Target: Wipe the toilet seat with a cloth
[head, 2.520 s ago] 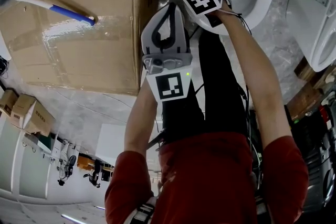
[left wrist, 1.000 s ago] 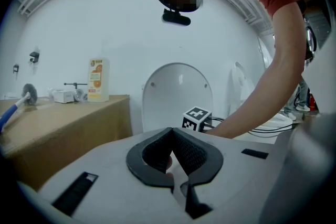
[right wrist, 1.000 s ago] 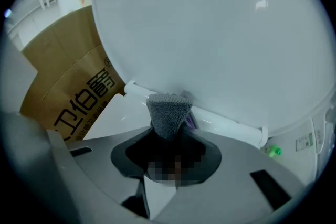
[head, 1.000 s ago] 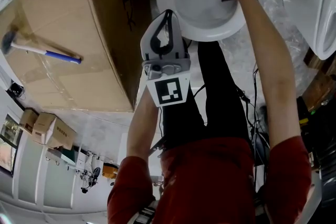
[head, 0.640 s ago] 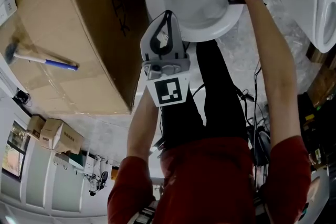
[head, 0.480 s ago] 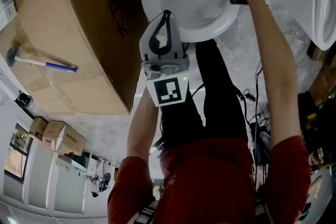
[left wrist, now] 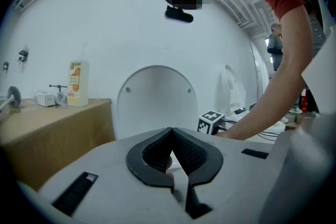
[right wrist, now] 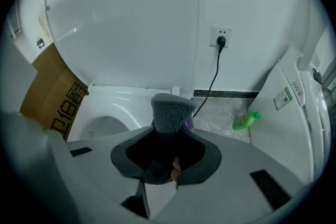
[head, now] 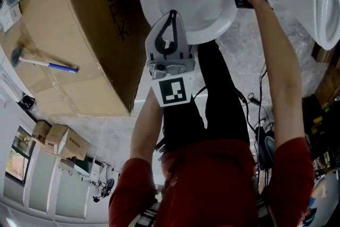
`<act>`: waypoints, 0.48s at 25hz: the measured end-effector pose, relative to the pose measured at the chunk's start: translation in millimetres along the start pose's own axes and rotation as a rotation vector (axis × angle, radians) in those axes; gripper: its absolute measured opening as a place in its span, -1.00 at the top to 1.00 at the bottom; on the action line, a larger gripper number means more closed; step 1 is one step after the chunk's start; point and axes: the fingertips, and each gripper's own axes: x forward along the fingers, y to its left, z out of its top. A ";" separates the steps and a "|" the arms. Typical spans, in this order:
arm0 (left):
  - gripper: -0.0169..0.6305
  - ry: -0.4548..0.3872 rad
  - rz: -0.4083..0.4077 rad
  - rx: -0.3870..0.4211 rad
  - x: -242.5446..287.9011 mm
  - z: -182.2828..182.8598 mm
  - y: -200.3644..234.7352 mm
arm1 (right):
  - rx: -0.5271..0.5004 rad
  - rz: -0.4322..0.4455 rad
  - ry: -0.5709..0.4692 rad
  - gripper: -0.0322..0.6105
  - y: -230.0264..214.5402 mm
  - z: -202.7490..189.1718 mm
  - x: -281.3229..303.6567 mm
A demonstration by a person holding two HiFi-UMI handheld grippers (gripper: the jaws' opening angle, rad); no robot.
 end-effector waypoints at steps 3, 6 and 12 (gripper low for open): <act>0.91 -0.009 0.016 -0.027 -0.3 8.7 0.7 | 0.004 0.007 -0.038 0.63 4.8 2.0 -13.5; 0.91 -0.010 0.025 -0.046 -3.6 22.1 2.6 | 0.019 0.020 -0.083 0.63 13.6 -1.8 -36.4; 0.91 -0.067 0.041 -0.076 -3.5 85.0 10.1 | 0.037 0.093 -0.218 0.63 52.5 5.4 -122.0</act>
